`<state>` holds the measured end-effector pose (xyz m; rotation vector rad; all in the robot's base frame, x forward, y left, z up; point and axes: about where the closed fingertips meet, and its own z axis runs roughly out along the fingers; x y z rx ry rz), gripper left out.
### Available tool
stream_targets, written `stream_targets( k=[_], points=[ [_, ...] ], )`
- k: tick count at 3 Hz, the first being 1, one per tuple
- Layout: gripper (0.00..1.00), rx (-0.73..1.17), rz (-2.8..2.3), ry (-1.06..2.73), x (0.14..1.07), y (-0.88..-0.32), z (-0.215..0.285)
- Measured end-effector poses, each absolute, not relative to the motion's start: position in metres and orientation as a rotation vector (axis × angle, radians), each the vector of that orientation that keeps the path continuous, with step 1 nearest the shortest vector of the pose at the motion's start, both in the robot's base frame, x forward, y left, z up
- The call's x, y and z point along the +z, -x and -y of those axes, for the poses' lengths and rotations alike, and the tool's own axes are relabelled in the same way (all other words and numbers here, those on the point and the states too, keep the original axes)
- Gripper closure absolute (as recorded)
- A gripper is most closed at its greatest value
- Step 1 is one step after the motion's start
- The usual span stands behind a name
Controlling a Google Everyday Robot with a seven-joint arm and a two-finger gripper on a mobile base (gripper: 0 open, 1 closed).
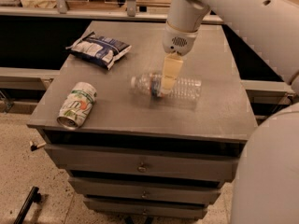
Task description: Knock water bottle over
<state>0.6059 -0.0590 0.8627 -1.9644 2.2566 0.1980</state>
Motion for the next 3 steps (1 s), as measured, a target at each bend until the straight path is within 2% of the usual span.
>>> stream_targets(
  k=[3],
  points=[
    [0.00, 0.187, -2.166, 1.952, 0.879, -0.610, 0.054]
  ],
)
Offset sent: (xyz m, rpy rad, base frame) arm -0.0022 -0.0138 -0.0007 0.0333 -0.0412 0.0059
